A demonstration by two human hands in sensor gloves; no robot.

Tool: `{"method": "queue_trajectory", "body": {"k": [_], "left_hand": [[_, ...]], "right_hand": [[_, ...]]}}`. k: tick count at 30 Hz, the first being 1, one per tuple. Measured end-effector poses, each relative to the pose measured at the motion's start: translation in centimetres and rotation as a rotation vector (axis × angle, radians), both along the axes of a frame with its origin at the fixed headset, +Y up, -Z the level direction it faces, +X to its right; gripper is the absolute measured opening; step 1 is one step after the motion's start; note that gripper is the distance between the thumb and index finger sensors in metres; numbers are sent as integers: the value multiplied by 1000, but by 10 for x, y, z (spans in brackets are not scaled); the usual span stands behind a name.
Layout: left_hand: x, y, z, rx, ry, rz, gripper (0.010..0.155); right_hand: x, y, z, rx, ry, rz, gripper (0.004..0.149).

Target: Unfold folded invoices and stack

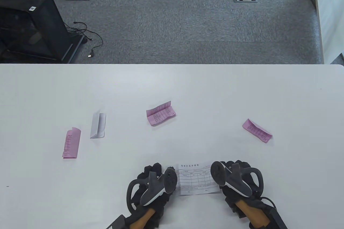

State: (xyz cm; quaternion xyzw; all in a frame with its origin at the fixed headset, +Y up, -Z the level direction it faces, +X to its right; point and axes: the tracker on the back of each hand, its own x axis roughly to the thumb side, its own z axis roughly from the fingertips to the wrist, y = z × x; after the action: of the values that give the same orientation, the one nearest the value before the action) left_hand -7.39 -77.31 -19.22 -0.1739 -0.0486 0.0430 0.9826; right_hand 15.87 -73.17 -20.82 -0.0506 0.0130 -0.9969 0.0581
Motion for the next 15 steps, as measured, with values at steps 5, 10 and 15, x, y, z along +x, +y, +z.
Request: {"method": "queue_trajectory", "body": {"k": [5, 10, 15], "left_hand": [[-2, -2, -2, -32, 1, 12, 71], [-5, -3, -4, -49, -3, 25, 70], [-5, -3, -4, -51, -7, 29, 70]], "right_hand": [[-27, 14, 12, 22, 221, -107, 58], [-67, -7, 5, -184, 319, -115, 57], [-89, -23, -3, -219, 341, -81, 59]]}}
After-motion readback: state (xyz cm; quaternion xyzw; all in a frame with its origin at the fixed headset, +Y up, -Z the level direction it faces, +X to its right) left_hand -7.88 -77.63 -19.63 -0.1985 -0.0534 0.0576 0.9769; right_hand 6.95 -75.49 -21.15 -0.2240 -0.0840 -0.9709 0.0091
